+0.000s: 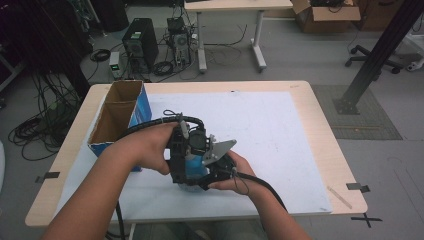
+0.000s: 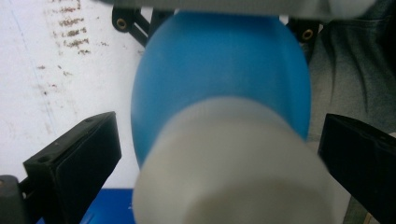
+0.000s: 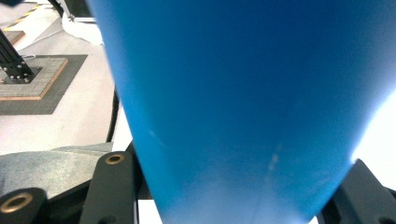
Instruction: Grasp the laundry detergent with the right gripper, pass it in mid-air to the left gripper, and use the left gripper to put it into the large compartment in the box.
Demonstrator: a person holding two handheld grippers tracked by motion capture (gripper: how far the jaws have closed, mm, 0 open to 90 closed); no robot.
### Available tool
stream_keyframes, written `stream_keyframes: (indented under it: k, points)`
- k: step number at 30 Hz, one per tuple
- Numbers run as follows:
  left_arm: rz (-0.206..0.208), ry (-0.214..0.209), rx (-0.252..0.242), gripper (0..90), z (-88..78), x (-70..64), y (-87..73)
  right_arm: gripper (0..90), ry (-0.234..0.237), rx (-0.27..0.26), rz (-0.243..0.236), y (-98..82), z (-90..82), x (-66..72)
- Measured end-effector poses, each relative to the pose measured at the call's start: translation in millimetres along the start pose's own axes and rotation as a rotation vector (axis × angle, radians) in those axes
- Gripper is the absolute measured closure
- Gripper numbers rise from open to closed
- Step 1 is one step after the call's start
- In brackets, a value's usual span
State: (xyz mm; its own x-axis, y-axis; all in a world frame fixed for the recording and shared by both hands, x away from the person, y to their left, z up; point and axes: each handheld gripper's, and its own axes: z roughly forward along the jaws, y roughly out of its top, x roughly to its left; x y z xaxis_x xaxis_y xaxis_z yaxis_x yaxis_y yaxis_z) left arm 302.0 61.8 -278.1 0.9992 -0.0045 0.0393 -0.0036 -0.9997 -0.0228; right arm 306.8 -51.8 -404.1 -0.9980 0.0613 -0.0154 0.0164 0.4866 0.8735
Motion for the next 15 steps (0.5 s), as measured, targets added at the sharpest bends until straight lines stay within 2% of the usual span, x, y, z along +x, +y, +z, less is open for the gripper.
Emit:
stream_keyframes:
  k: [10,15]
  points:
    - [-0.008,0.001,-0.002,0.7,2.2,-0.1,1.7,44.9,0.006,0.007,-0.004,0.7,2.8,1.8]
    - [-0.023,-0.006,-0.005,4.8,1.8,0.5,1.8,44.9,0.004,0.01,-0.002,0.7,3.3,2.4]
